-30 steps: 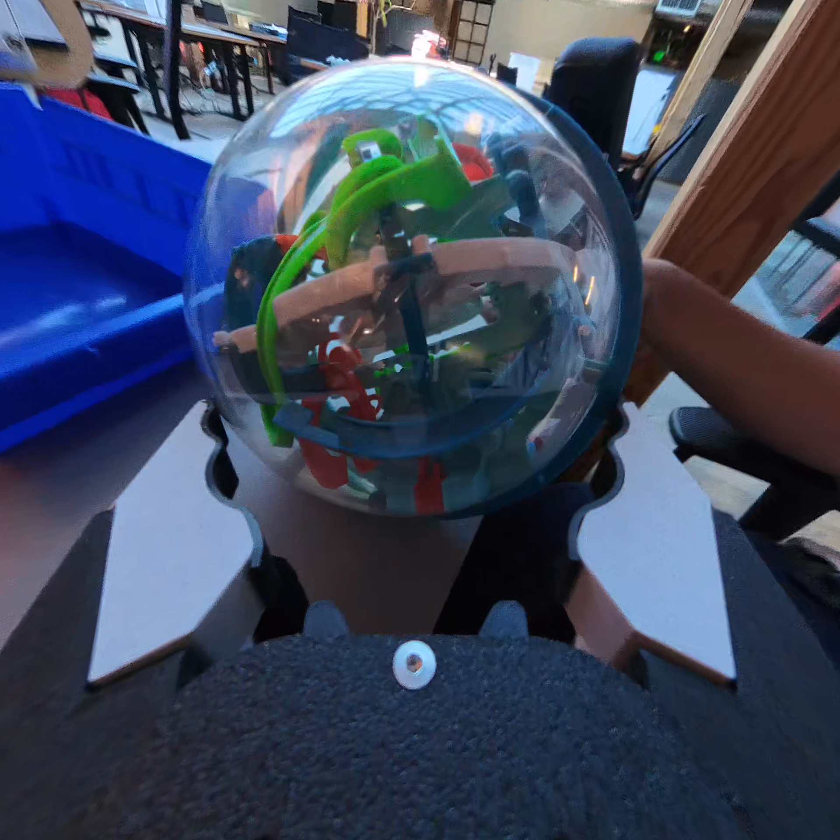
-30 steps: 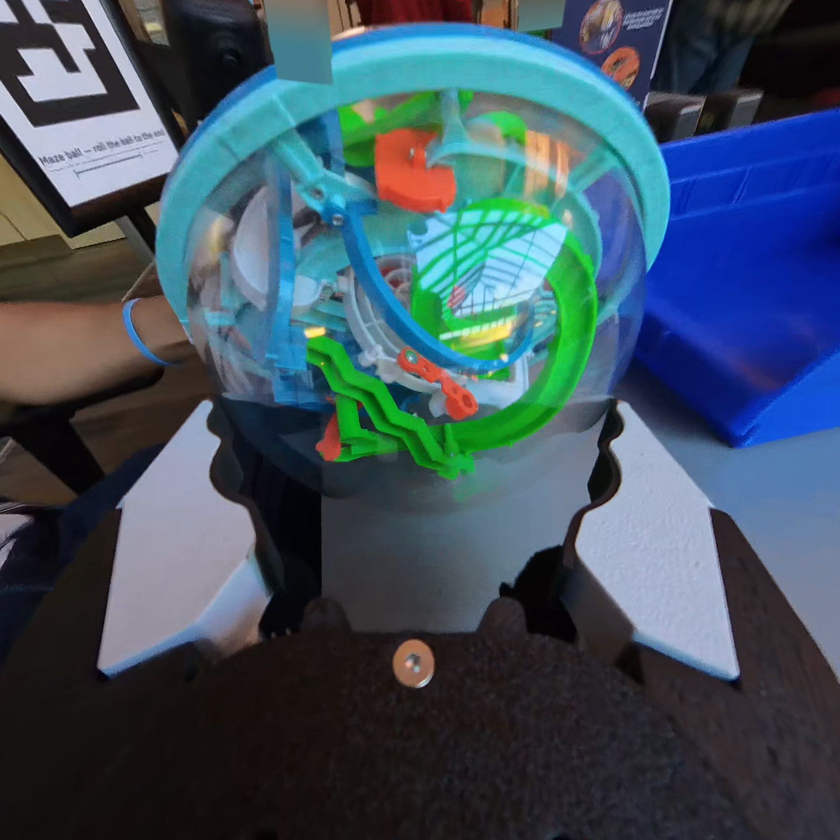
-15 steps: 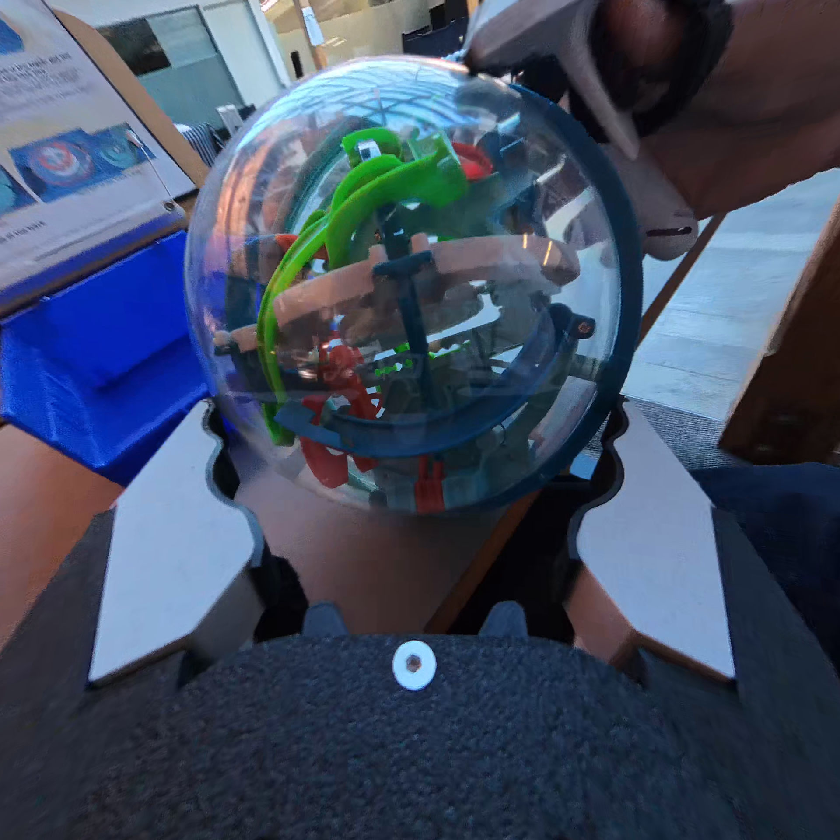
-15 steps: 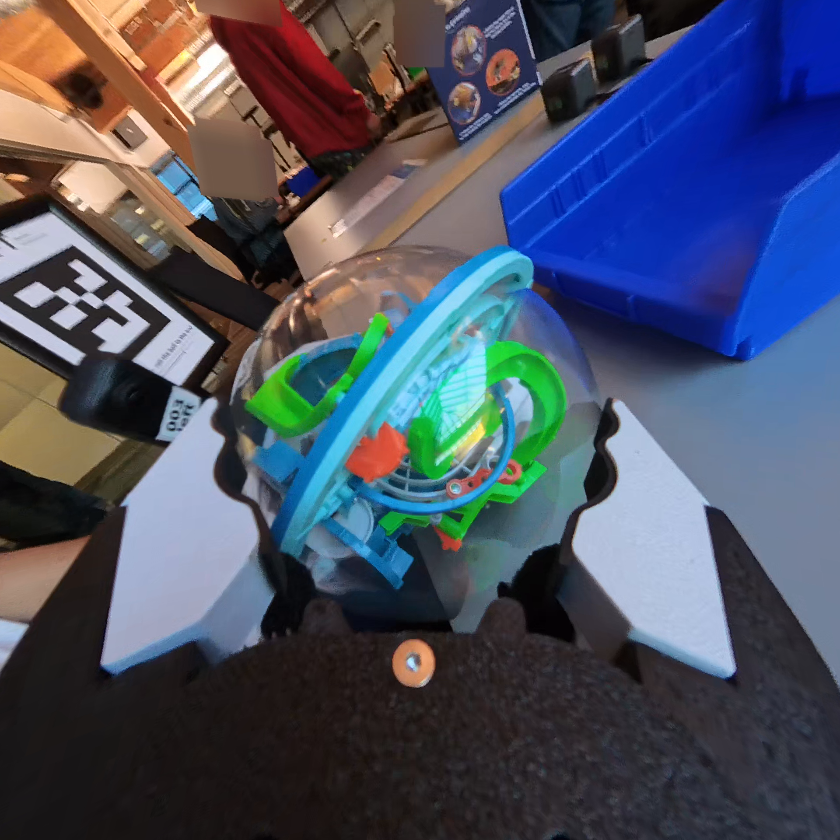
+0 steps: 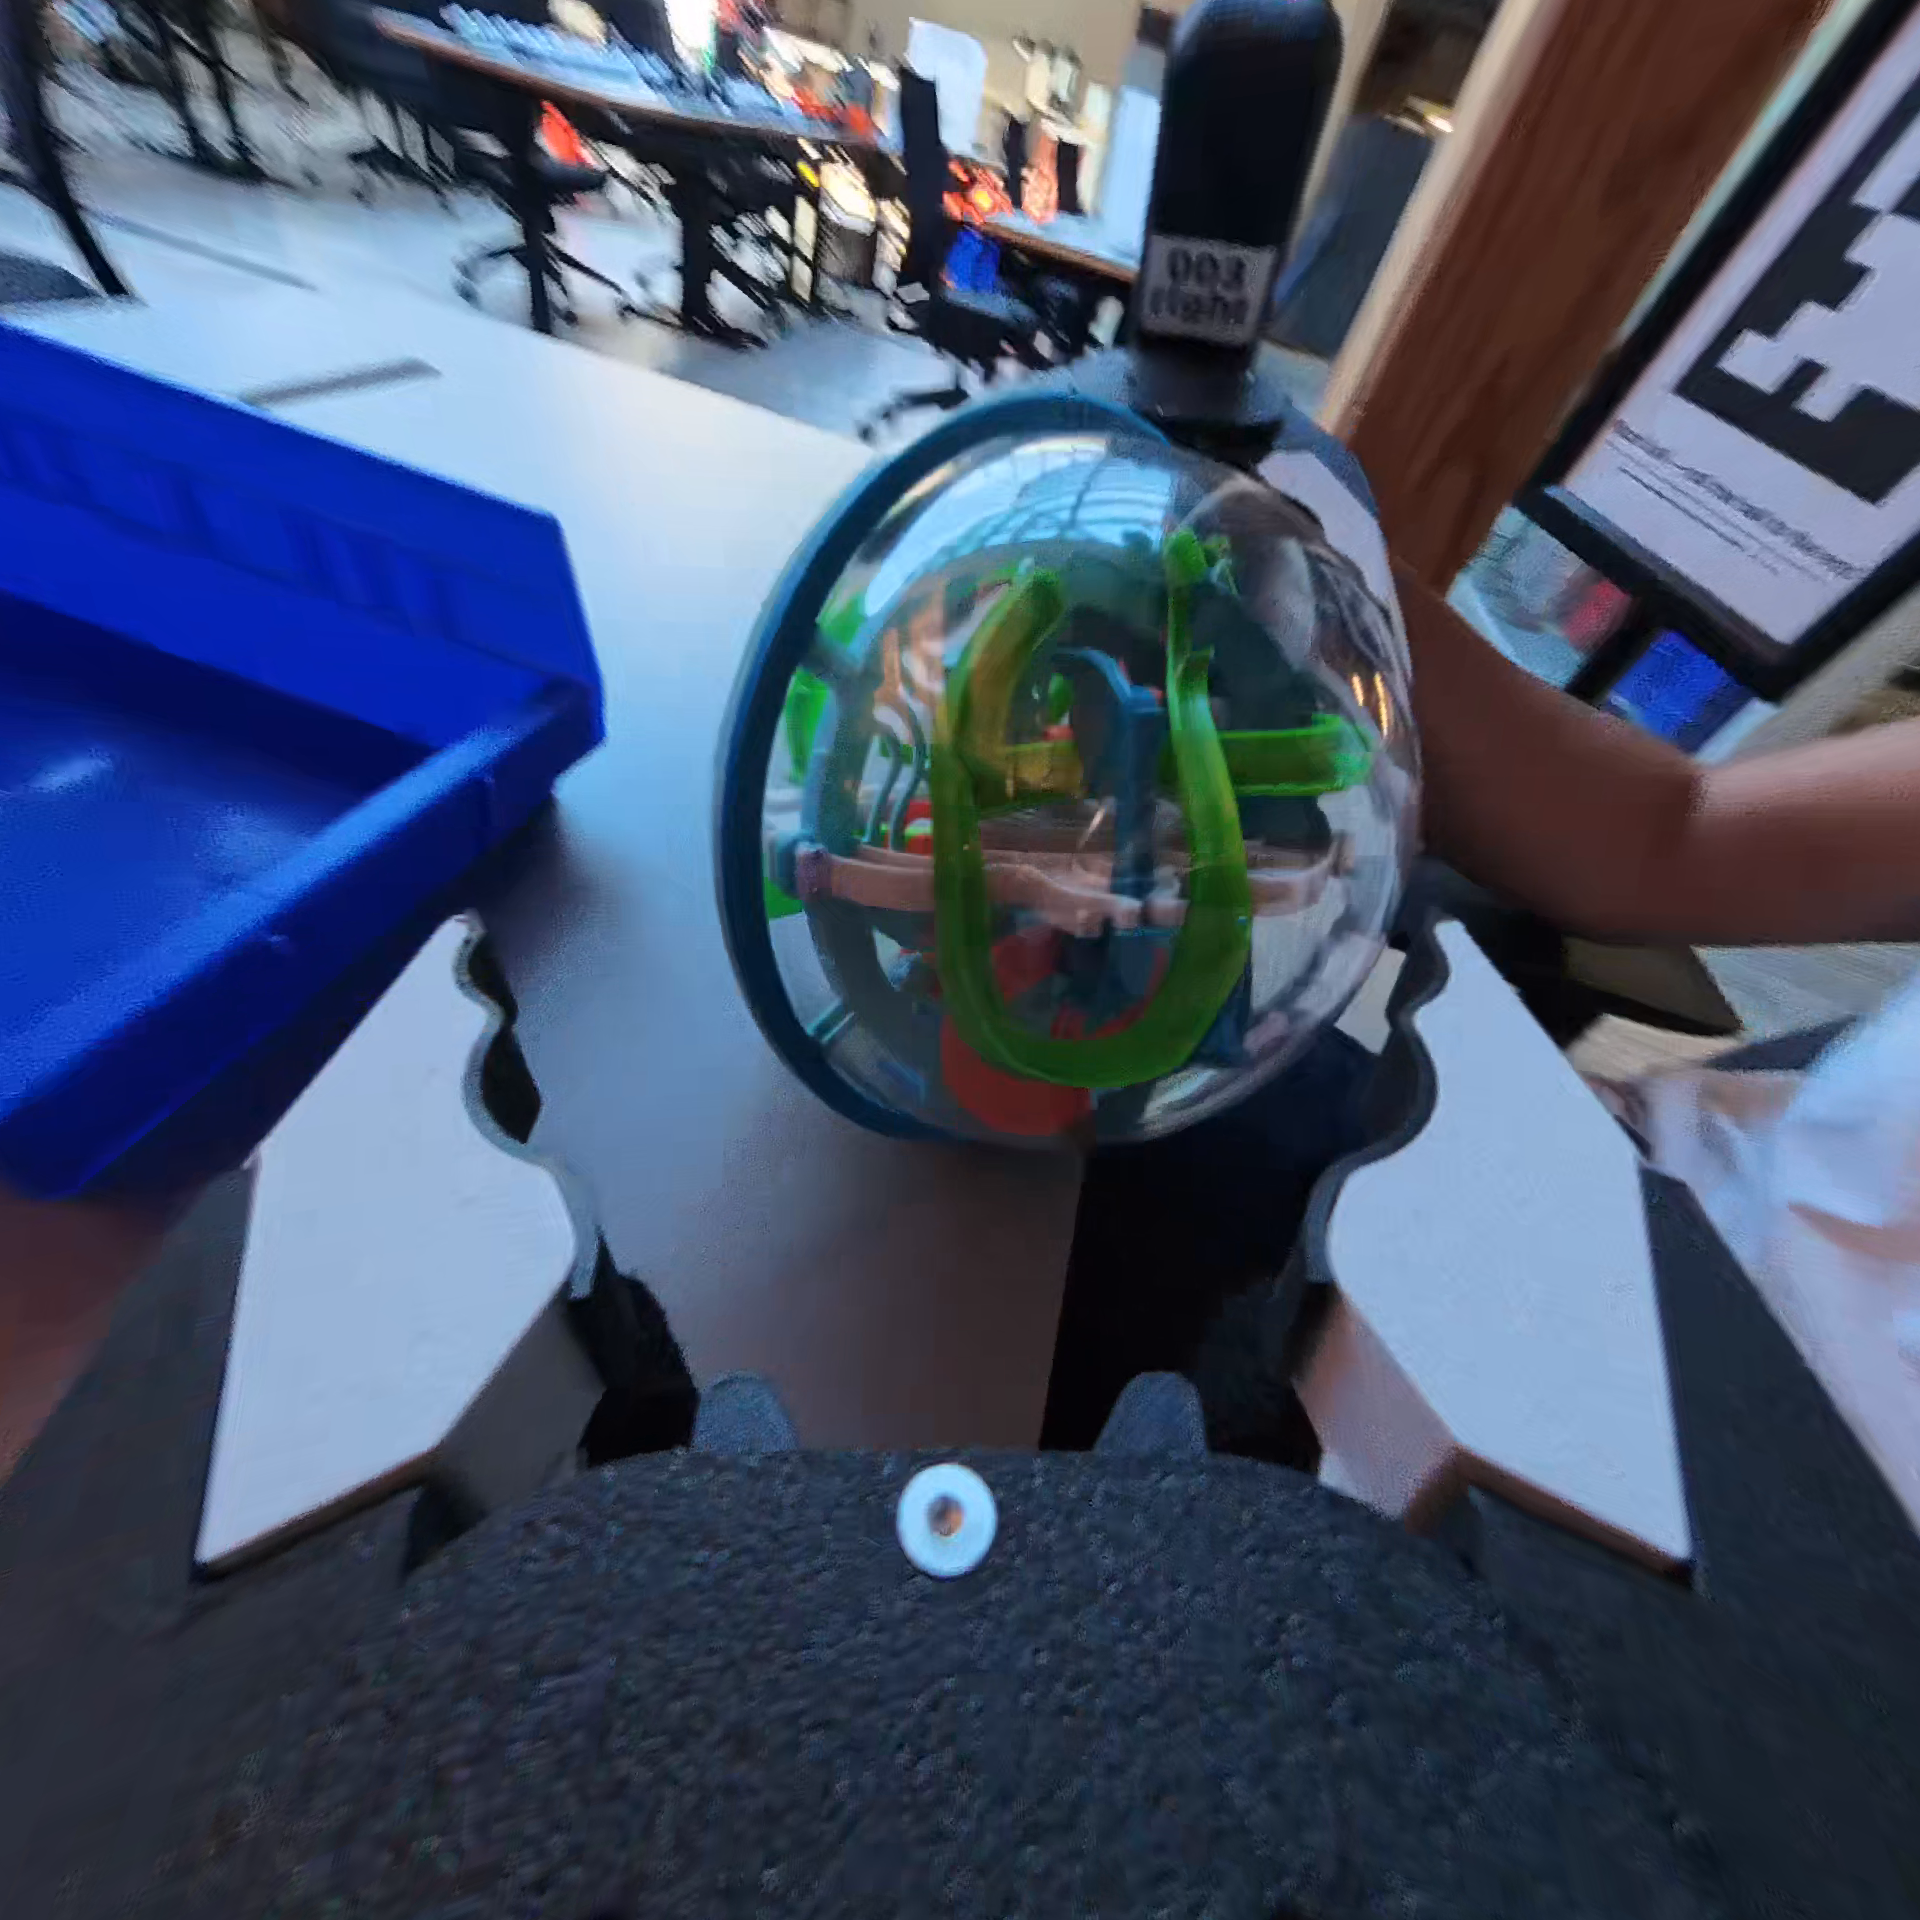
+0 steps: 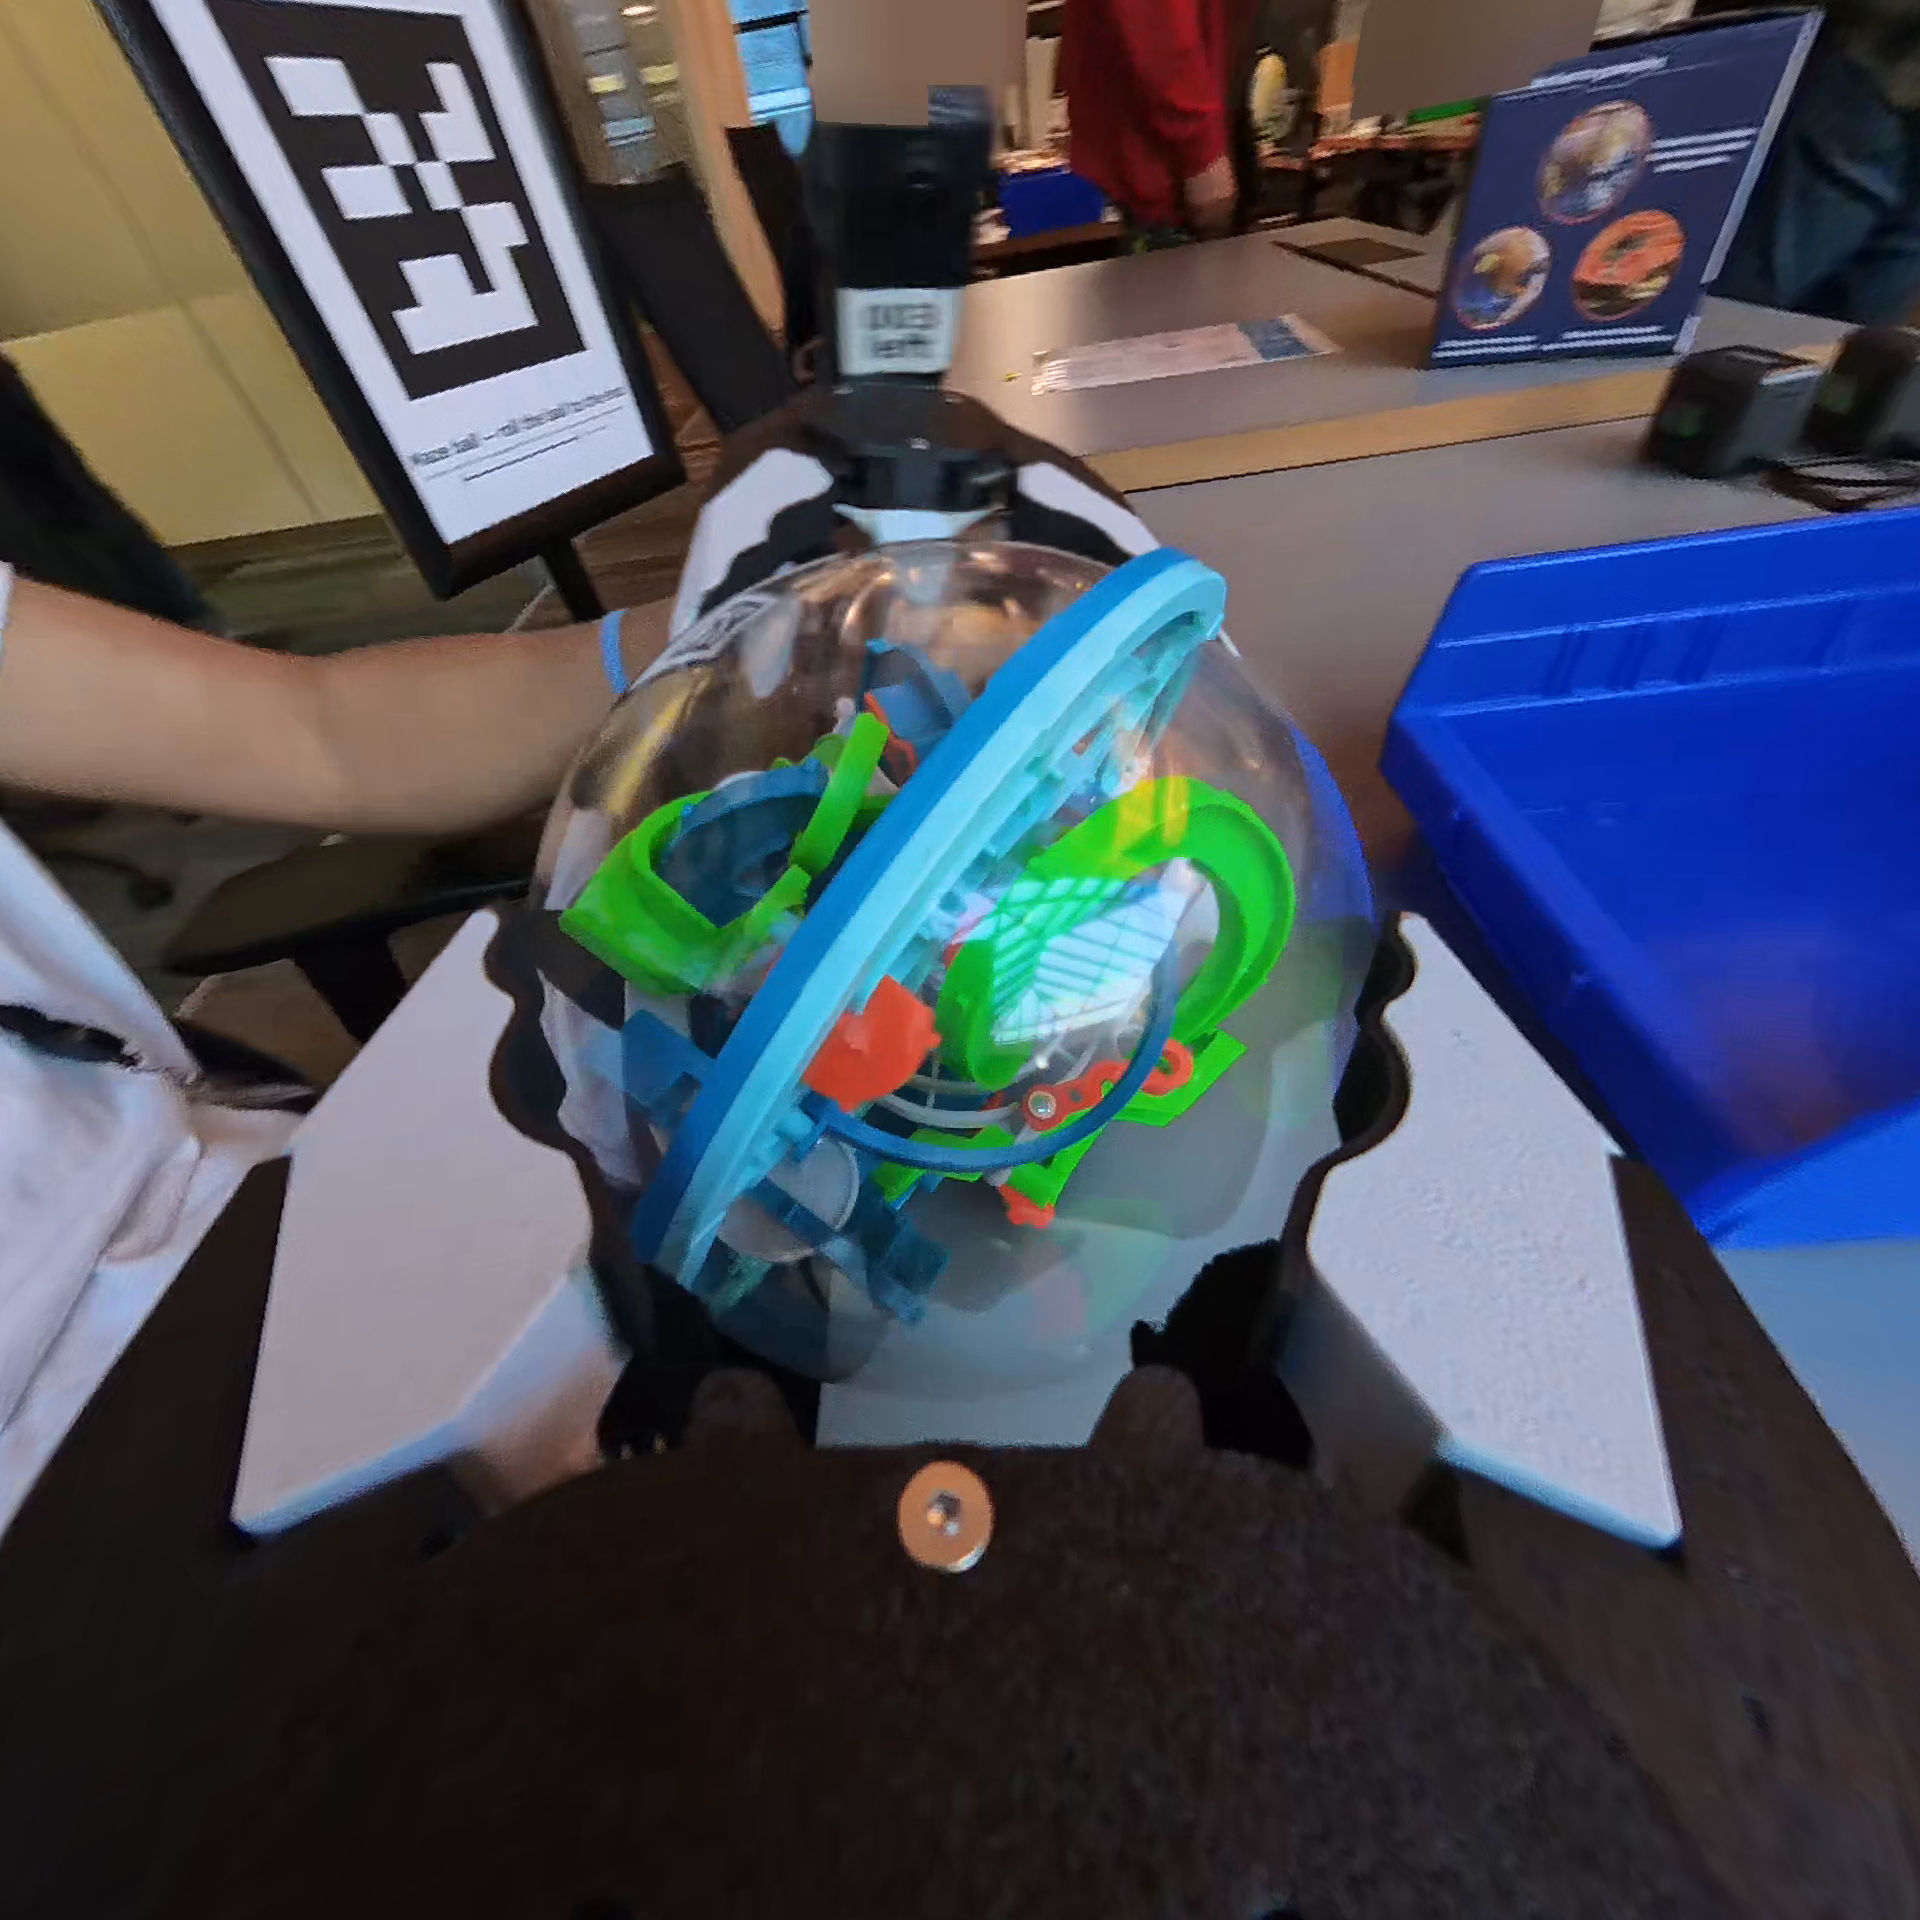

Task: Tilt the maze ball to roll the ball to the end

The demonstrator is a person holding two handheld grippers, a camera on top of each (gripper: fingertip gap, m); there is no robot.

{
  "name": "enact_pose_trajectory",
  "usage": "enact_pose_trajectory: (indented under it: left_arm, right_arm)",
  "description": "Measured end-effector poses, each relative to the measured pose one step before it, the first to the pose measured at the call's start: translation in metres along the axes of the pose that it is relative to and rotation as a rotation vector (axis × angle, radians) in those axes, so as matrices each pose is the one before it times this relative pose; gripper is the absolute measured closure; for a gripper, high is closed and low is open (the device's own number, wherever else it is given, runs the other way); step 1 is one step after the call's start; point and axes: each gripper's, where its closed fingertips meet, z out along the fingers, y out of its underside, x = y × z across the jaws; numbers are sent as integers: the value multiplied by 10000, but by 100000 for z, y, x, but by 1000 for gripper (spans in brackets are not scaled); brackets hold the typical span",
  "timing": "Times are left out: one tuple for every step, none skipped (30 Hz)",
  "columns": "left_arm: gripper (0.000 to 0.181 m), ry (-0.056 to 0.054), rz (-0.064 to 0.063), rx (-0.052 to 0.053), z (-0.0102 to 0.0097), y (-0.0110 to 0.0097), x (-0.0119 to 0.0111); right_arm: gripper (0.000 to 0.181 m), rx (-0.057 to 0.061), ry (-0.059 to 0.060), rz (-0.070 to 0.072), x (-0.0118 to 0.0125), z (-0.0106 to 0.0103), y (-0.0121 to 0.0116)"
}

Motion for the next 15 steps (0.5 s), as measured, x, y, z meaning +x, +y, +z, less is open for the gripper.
enact_pose_trajectory:
  left_arm:
    - [22,729,-314,-379,481,367,-52]
    - [22,726,-321,-311,557,280,118]
    - [22,691,-270,-257,606,247,233]
    - [24,613,-232,-278,668,395,282]
    - [31,351,-206,-416,743,678,31]
    - [30,25,-129,-511,647,754,-280]
    - [28,-28,-36,-257,411,403,-155]
    - [29,-53,13,121,184,26,-49]
    - [30,-93,70,210,118,-32,-21]
    - [30,-110,27,249,68,-51,31]
    - [30,-127,12,244,34,-32,55]
    - [29,-151,15,204,22,7,78]
    - [29,-173,8,177,28,33,78]
    - [29,-200,35,148,59,28,65]
    - [29,-225,54,129,115,-6,67]
  right_arm:
    - [31,17,-328,85,174,169,-100]
    - [31,86,-323,158,196,180,-117]
    - [31,51,-308,285,217,159,-93]
    - [31,-63,-254,403,269,139,-31]
    - [31,-127,-187,401,269,52,-12]
    - [32,-63,-78,273,250,-122,-87]
    - [32,24,127,140,297,-403,-148]
    - [32,108,433,160,323,-769,-101]
    - [32,285,471,18,65,-1033,-147]
    - [32,291,573,70,38,-1207,34]
    - [32,128,591,111,0,-1277,540]
    - [30,-49,604,220,40,-1258,1094]
    - [30,-6,502,346,16,-901,1286]
    - [28,63,224,399,-243,-265,1253]
    - [28,-42,35,241,-402,261,1291]
